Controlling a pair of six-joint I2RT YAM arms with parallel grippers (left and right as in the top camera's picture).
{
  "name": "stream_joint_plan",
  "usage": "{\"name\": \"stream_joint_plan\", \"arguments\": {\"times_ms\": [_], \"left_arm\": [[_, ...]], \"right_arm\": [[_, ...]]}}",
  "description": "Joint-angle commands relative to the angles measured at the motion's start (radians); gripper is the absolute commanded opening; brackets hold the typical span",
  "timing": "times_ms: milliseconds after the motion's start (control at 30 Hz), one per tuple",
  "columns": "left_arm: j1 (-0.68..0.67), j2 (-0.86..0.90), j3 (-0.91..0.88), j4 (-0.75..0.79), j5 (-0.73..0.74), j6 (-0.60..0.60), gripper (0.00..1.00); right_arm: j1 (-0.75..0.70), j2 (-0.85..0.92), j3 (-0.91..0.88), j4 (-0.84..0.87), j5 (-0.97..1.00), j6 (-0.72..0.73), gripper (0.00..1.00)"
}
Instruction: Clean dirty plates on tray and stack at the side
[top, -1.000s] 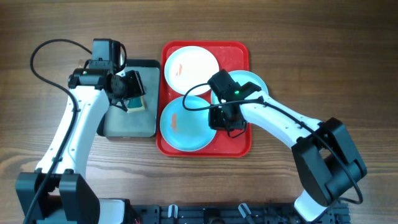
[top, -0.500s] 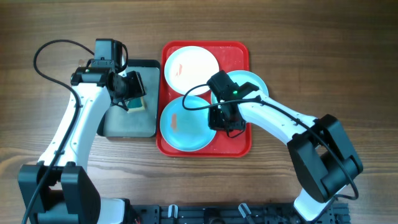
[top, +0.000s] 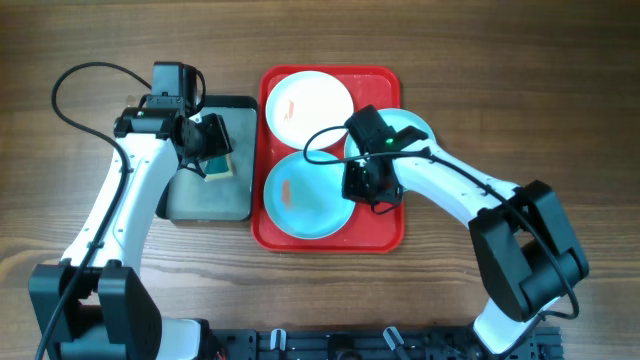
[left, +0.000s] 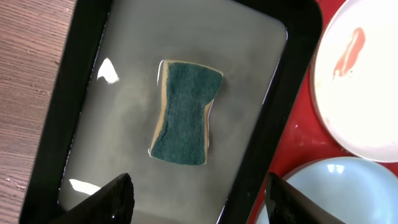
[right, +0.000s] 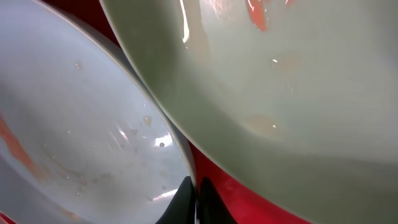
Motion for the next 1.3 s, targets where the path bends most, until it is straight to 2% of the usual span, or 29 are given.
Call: {"name": "stream_joint_plan", "arguments": {"times_ms": [0,367,700,800,900,1000,1267], "left_arm": [[0.001,0.011,-0.007,0.003,-0.027,-0.008,0.64],[0.001,0.013,-0.137,0.199,-0.043,-0.004,0.61],[0.001,0.049,-0.249,0.387,-0.06,0.0,0.63],[0.001,0.095,-0.249,0.409,-0.036,0.077,0.63],[0.001,0.138,-0.249,0.416,-0.033,0.131,0.66],[0.002,0.158,-0.249,0.416,-0.033,0.152,0.68],[0.002,0.162,-0.249,0.457,-0.037,0.158,0.55]], "right_arm": [[-0.01,0.018,-0.009,-0.006,-0.007,0.021,0.04],[-0.008,0.018,-0.009,-0.002,-0.007,0.019,0.04],[-0.008,0.018,-0.009,-0.001,-0.006,0.018,0.04],[-0.008,0.018,-0.009,-0.001,-0.006,0.019,0.04],[-0.008,0.018,-0.009,0.0,-0.006,0.018,0.04],[-0.008,0.018,-0.009,0.0,-0.006,0.018,0.04],[-0.008,0.018,-0.009,-0.001,-0.003,0.018,0.04]]}}
